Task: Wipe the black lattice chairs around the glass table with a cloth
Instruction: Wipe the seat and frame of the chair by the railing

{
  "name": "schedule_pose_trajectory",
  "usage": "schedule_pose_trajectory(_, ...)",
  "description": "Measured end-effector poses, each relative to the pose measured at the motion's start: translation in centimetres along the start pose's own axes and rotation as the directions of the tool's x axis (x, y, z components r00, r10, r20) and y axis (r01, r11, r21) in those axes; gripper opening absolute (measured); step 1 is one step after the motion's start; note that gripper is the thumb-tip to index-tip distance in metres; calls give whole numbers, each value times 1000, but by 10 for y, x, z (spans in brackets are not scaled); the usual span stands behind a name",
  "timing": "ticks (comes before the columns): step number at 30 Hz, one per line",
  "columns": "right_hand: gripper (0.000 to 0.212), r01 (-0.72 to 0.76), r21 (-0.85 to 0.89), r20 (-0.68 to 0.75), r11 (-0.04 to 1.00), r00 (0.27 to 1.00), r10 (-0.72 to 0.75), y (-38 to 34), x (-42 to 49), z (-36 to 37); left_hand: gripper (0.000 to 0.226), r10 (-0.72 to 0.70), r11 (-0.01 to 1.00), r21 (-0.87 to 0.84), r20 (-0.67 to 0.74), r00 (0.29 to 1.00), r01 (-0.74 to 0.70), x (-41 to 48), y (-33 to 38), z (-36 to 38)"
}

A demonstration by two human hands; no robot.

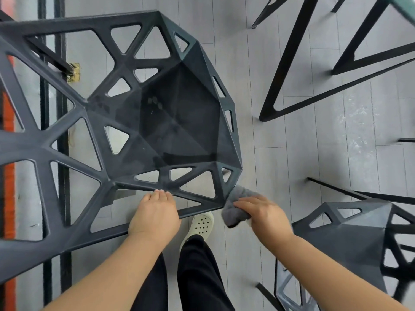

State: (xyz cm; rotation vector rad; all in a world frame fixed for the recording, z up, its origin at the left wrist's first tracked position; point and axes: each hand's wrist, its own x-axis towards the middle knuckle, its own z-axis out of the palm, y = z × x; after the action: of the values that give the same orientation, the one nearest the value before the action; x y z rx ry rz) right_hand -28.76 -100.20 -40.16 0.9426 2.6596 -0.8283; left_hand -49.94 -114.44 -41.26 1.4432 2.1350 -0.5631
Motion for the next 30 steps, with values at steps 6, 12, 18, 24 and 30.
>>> schedule_pose_trajectory(6,62,-25,179,-92,983,995,42,-9,22,6,55,35,999,-25,15,999,-35,3,-2,5)
schedule_pose_trajectory(12,64,-24,101,112,995,994,12,-16,47,29,54,48,997,65,49,998,-51,3,0,1)
schedule_pose_trajectory(18,36,0,-167,17,986,1000,3,-28,115,28,54,57,996,69,32,998,-59,5,0,2)
schedule_pose_trajectory(24,30,128,-206,102,970,989,-108,-69,138,44,48,54,998,28,124,991,-58,2,-1,4)
schedule_pose_trajectory(30,37,104,-286,136,953,988,-67,-32,127,14,55,32,998,49,57,998,-35,3,2,0)
